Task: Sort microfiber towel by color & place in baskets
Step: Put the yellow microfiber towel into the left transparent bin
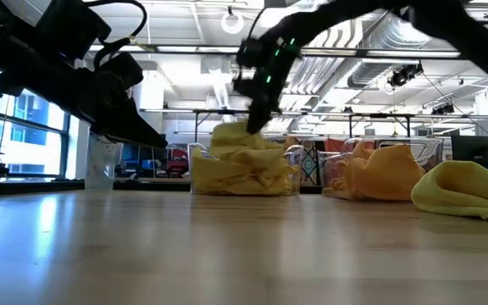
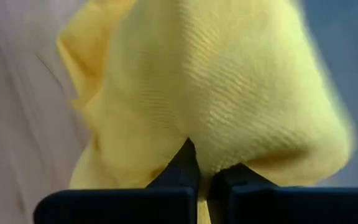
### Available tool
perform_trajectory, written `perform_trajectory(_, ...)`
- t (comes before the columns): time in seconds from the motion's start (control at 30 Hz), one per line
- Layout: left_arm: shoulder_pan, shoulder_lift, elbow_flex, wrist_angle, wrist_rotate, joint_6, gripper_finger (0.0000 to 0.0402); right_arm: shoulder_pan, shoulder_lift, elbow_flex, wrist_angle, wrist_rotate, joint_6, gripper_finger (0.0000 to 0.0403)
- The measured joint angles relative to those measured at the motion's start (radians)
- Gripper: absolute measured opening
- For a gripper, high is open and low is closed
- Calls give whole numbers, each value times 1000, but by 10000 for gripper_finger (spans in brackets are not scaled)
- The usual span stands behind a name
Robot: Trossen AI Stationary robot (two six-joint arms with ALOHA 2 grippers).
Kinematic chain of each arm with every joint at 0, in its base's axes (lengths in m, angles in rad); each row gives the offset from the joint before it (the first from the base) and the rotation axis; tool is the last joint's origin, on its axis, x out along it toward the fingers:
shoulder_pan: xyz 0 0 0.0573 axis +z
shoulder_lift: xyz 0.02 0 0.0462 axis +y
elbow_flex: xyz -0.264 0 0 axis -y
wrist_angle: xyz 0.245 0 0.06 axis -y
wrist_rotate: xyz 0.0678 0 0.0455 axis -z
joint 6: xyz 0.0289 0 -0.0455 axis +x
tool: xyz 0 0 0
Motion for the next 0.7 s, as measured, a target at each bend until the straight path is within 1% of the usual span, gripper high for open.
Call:
perform_trajectory(0.1,0,0,0,0,-4,1,0,9,90,0,20,-31,-6,0)
perform_trajectory(0.17,0,0,0,-1,-6,1,0,12,142,0,25,-34,-14,0)
perform_trajectory(0.33,0,0,0,-2,-6,3,0,12,221,7,30,-39,-8,3)
perform_trajectory(0.43,0,0,0,-3,-6,3,0,14,212,5,35,-30,5,13)
perform_trajectory(0.53,0,0,0,-6,-6,2,0,13,193,2,37,-47,19,29)
perform_trajectory(0.7,0,0,0,-9,-6,-1,0,13,129,-1,-3,-52,29,74)
